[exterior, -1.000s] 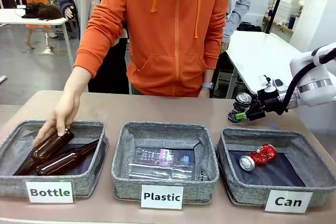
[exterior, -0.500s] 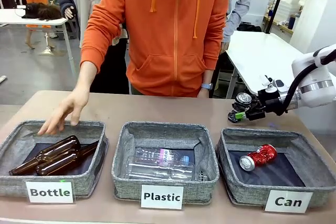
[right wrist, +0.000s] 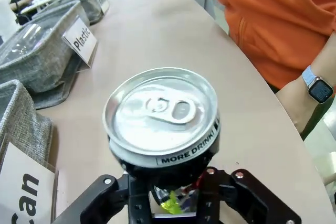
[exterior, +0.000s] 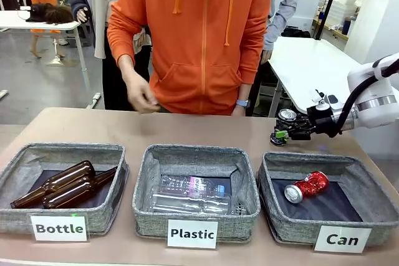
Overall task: Sort the can waste into the basket.
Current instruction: Pick up the can waste from the table and place it in the right Fabric basket.
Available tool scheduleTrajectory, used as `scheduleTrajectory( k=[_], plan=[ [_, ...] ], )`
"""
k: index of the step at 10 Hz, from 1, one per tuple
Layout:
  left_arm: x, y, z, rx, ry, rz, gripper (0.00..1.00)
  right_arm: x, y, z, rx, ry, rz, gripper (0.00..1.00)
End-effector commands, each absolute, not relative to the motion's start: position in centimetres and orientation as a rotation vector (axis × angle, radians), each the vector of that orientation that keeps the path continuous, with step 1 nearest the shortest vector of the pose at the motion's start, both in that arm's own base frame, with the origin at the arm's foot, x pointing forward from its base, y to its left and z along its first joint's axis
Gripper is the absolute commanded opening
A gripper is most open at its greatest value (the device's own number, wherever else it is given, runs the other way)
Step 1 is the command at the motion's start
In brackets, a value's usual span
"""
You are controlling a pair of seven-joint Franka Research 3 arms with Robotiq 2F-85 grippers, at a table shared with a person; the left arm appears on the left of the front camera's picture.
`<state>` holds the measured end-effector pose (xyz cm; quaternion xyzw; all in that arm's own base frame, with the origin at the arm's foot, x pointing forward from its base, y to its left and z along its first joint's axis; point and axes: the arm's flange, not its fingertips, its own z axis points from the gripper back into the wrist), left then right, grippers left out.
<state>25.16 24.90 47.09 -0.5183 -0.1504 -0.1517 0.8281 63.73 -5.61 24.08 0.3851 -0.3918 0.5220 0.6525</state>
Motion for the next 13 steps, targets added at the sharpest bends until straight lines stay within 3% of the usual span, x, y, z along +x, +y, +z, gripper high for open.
scheduleTrajectory(
  k=[1, 3, 6, 7, 11, 13],
  plan=[
    [24.8, 19.7, 46.2, -1.149, -0.290, -0.443, 1.00, 63.5, -5.8, 24.8, 0.855, -0.935, 1.205, 0.00],
    [24.7, 14.0, 44.5, -1.204, -0.175, -0.537, 1.00, 62.0, -6.3, 27.4, 0.791, -0.962, 1.252, 0.00],
    [24.4, 11.4, 41.4, -1.055, -0.037, -0.603, 1.00, 59.7, -6.7, 31.9, 0.739, -0.931, 1.290, 0.00],
    [24.9, 11.5, 43.1, -1.195, -0.100, -0.560, 1.00, 58.4, -6.7, 33.9, 0.754, -0.855, 1.281, 0.00],
    [24.9, 11.5, 43.1, -1.195, -0.100, -0.560, 1.00, 47.9, -4.2, 39.8, 0.638, -0.308, 1.400, 0.00],
    [24.9, 11.5, 43.1, -1.195, -0.100, -0.560, 1.00, 43.4, -1.6, 39.3, 0.497, -0.145, 1.421, 0.00]
  ],
)
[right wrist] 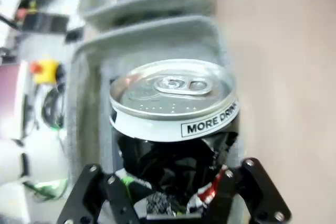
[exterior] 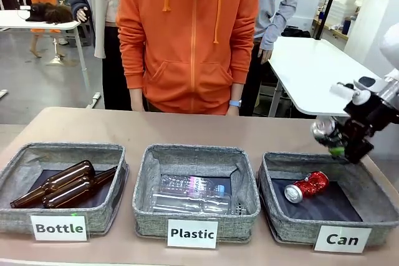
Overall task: Sort the can waste into the basket.
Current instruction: Pick up the can waste from the table and place it in the right Fabric basket.
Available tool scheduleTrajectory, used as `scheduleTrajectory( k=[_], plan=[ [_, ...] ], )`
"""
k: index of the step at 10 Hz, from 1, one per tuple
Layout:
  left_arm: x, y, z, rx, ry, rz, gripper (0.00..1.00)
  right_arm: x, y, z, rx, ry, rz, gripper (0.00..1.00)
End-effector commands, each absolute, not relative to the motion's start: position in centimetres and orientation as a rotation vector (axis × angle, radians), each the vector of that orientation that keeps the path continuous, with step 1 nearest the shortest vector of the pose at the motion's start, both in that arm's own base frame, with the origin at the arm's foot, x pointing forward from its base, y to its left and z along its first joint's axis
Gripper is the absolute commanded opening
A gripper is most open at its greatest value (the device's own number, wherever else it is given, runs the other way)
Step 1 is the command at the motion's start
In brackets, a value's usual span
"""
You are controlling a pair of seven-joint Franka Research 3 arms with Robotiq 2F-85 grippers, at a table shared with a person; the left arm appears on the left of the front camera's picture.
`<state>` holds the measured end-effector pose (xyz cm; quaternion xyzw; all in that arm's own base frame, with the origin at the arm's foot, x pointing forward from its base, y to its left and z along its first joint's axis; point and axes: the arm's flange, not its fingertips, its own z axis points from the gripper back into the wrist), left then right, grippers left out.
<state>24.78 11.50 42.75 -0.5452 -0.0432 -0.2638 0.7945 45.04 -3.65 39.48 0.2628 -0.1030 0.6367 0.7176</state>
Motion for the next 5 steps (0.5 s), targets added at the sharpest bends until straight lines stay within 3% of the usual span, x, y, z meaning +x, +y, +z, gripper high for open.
scheduleTrajectory(
  k=[1, 3, 5],
  plan=[
    [24.9, 11.5, 43.1, -1.195, -0.100, -0.560, 1.00, 42.6, -0.7, 38.3, 0.435, -0.060, 1.392, 0.00],
    [24.9, 11.5, 43.1, -1.195, -0.100, -0.560, 1.00, 41.8, 0.1, 37.4, 0.323, 0.078, 1.366, 0.00],
    [24.9, 11.5, 43.1, -1.195, -0.100, -0.560, 1.00, 41.9, -0.2, 37.3, 0.333, 0.087, 1.366, 0.00]
  ],
)
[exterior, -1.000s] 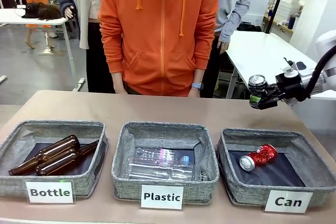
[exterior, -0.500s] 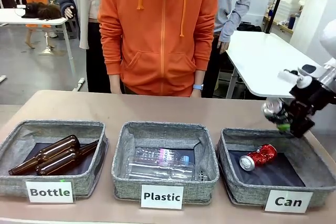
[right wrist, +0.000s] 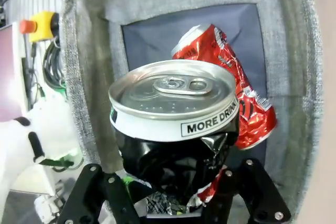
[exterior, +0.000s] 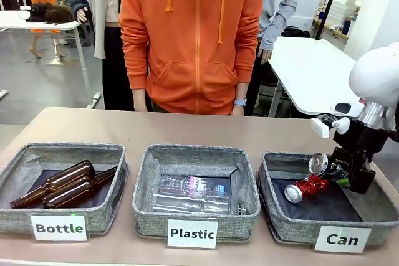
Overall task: Sort the can waste into the basket.
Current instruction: Pick up the can waste from the table and place it in the right Fabric basket.
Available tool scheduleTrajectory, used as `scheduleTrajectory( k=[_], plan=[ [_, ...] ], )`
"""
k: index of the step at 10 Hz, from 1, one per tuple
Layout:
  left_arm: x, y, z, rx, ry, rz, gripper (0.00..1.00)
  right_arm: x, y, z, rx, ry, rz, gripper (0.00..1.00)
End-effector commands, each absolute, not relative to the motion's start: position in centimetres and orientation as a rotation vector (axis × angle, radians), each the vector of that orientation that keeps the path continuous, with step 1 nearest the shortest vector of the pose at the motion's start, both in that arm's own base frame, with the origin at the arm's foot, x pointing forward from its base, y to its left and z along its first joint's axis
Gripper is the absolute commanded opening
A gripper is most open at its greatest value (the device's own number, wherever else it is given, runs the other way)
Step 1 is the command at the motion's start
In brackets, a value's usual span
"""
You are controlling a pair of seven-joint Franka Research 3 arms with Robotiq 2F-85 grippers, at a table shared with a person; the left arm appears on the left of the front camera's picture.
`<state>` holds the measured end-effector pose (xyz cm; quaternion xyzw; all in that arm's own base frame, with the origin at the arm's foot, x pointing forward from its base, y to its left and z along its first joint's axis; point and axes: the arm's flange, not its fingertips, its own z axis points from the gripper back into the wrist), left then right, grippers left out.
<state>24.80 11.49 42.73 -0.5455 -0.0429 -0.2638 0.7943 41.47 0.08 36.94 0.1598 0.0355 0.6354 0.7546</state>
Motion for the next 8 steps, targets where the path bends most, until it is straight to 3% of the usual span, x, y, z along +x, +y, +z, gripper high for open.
scheduleTrajectory(
  k=[1, 2, 3, 4, 5, 7, 8],
  plan=[
    [24.87, 11.52, 43.09, -1.195, -0.100, -0.560, 1.00, 41.97, -0.30, 37.23, 0.330, 0.093, 1.374, 0.00],
    [24.87, 11.52, 43.09, -1.195, -0.100, -0.560, 1.00, 41.96, -0.35, 37.20, 0.324, 0.106, 1.395, 0.00],
    [24.87, 11.52, 43.09, -1.195, -0.100, -0.560, 1.00, 42.08, -0.48, 37.18, 0.329, 0.096, 1.397, 0.46],
    [24.87, 11.52, 43.09, -1.195, -0.100, -0.560, 1.00, 42.11, -0.39, 37.15, 0.324, 0.092, 1.389, 0.55],
    [24.87, 11.52, 43.09, -1.195, -0.100, -0.560, 1.00, 42.14, -0.38, 37.18, 0.326, 0.090, 1.392, 1.00],
    [24.87, 11.52, 43.09, -1.195, -0.100, -0.560, 1.00, 42.20, -0.38, 37.07, 0.337, 0.085, 1.384, 1.00],
    [24.87, 11.52, 43.09, -1.195, -0.100, -0.560, 1.00, 42.17, -0.45, 37.13, 0.341, 0.083, 1.383, 0.78]
  ],
)
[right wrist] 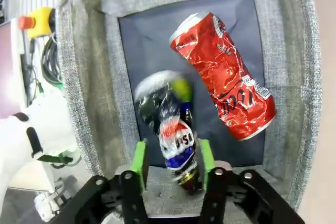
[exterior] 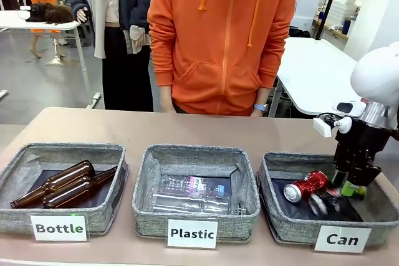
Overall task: Sort the can waste into the basket.
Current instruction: Pick up the can waste from the table and place it in the right Fabric basket.
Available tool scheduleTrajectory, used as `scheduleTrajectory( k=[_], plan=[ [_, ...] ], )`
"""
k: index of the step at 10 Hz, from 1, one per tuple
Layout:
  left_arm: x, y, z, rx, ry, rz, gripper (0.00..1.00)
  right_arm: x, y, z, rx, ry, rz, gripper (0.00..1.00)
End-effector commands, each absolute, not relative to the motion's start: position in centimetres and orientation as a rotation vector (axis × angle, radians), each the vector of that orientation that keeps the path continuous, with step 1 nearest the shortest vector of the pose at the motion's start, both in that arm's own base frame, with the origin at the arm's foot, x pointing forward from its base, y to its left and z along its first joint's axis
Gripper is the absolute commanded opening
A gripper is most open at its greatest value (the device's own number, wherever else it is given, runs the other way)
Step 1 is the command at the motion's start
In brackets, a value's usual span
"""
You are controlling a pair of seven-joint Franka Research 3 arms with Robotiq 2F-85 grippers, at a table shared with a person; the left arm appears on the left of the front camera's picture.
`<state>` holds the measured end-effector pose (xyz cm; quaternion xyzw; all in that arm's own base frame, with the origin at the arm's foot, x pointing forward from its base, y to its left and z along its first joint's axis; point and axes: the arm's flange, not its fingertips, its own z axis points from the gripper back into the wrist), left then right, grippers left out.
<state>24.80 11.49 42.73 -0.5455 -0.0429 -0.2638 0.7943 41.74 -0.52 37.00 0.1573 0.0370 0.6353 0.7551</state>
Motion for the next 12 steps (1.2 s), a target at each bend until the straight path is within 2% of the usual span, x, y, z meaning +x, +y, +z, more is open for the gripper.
scheduleTrajectory(
  k=[1, 2, 3, 5, 6, 8, 10, 12],
  plan=[
    [24.9, 11.5, 43.1, -1.195, -0.100, -0.560, 1.00, 42.3, -0.6, 37.3, 0.354, 0.075, 1.383, 0.87],
    [24.9, 11.5, 43.1, -1.195, -0.100, -0.560, 1.00, 42.7, -0.7, 37.4, 0.393, 0.057, 1.375, 1.00],
    [24.9, 11.5, 43.1, -1.195, -0.100, -0.560, 1.00, 43.1, -1.0, 37.8, 0.448, 0.009, 1.376, 1.00],
    [24.9, 11.5, 43.1, -1.195, -0.100, -0.560, 1.00, 43.1, -1.4, 39.3, 0.681, -0.169, 1.384, 1.00],
    [24.9, 11.5, 43.1, -1.195, -0.100, -0.560, 1.00, 42.8, -1.8, 40.0, 0.798, -0.264, 1.318, 1.00],
    [24.9, 11.5, 43.1, -1.195, -0.100, -0.560, 1.00, 42.3, -2.7, 42.7, 1.091, -0.521, 0.925, 1.00],
    [24.9, 11.5, 43.1, -1.195, -0.100, -0.560, 1.00, 41.3, -4.2, 44.6, 1.266, -0.672, 0.660, 1.00],
    [24.9, 11.5, 43.1, -1.195, -0.100, -0.560, 1.00, 41.7, -5.3, 44.9, 1.350, -0.638, 0.436, 1.00]
  ],
)
